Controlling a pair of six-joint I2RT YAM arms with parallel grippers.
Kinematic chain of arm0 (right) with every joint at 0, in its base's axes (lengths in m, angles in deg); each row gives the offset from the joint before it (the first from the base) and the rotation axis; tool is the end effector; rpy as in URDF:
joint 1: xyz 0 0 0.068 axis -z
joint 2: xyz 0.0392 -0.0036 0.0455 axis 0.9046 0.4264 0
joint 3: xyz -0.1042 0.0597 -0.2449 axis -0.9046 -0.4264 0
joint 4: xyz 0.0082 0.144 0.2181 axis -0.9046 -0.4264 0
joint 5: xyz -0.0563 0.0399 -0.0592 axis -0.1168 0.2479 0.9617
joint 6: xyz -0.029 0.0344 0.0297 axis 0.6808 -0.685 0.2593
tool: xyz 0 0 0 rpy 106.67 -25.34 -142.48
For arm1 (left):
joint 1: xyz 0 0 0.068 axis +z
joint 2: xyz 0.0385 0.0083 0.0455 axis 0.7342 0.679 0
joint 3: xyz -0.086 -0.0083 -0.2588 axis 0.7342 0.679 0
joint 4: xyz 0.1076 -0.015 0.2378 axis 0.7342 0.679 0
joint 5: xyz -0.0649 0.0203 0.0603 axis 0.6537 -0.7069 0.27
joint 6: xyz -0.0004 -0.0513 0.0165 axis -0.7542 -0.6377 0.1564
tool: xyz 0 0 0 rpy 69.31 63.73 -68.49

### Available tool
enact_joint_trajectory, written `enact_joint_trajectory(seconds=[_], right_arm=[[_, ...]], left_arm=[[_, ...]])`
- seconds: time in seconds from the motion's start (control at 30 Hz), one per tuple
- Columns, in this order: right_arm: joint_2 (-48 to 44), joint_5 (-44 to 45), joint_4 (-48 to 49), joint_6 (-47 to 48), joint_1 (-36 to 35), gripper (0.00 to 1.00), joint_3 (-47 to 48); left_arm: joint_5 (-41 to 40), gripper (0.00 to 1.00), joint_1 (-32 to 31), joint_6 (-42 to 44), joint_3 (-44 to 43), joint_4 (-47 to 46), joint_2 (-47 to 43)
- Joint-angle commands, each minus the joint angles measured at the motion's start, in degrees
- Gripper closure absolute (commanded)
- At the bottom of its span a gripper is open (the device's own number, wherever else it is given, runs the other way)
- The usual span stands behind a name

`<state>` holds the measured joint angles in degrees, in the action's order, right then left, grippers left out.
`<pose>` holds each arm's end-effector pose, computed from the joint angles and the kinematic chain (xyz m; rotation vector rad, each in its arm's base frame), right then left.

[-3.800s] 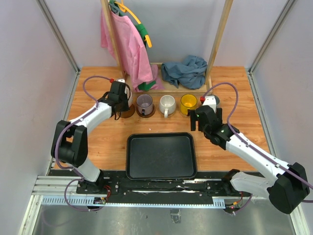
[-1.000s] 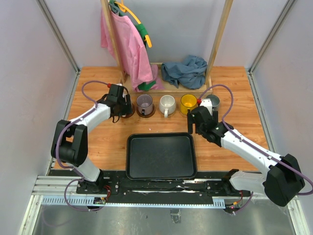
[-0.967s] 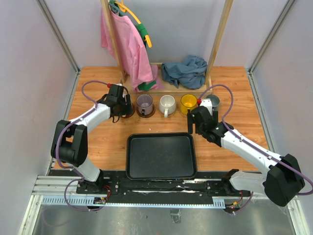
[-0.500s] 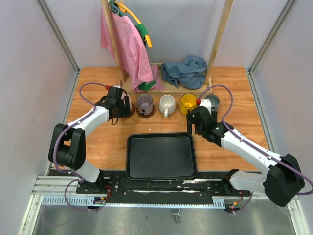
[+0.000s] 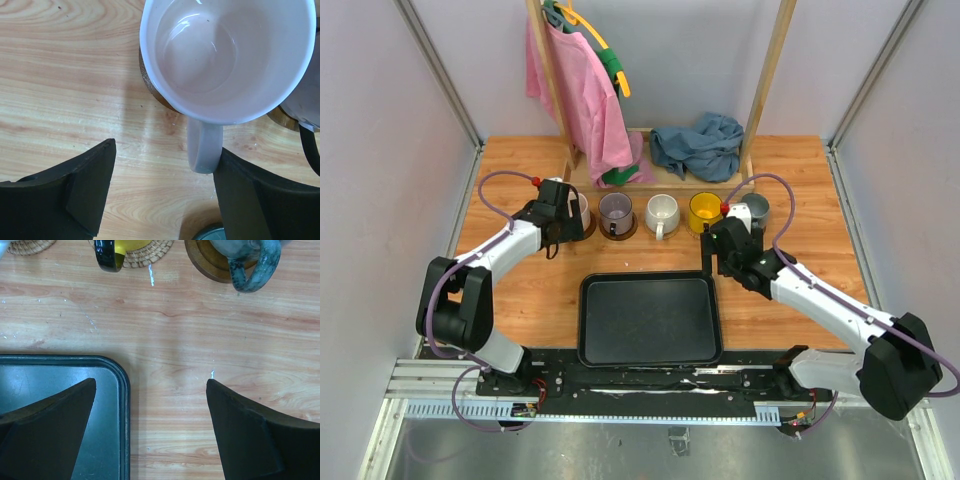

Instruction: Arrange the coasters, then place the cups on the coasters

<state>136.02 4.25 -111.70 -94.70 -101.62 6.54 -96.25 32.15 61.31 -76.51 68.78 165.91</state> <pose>0.2043 0.1356 0.2414 -0.0298 2.2841 0.0883 0.3041 -0.0720 0.2098 -0.2130 2.4328 0.0709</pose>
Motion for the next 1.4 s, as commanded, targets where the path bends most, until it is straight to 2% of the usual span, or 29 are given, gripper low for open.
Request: enact_joint_trajectory(seconds=[0.0, 0.4, 0.67, 0.97, 1.07, 1.37], right_arm=[[0.88, -0.06, -1.25, -0.92, -0.41, 0.07, 1.74], [1.85, -0.02, -1.2, -0.98, -0.49, 0.07, 2.3], [0.46, 1.98, -1.84, -1.36, -0.44, 0.07, 2.11], [-3.4, 10.71, -3.44, -0.73, -0.44, 0.06, 2.02], [-5.88, 14.92, -3.59, 0.19, -0.42, 0.01, 1.56], [-18.88, 30.76, -4.04, -0.23, 0.54, 0.02, -2.69]], left_arm=[[-1.95, 0.2, 0.51, 0.11, 0.32, 0.55, -1.56], [-1.38, 0.2, 0.5, 0.54, 0.01, 0.93, -2.01], [1.84, 0.17, 0.5, 0.68, 0.1, 1.36, -6.95], [0.3, 0.15, 0.5, 1.22, 1.06, 4.27, -13.76], [-0.21, 0.14, 0.55, 1.0, 2.45, 4.33, -17.15], [-4.95, 0.1, 0.55, -1.47, 8.05, 1.71, -29.34]])
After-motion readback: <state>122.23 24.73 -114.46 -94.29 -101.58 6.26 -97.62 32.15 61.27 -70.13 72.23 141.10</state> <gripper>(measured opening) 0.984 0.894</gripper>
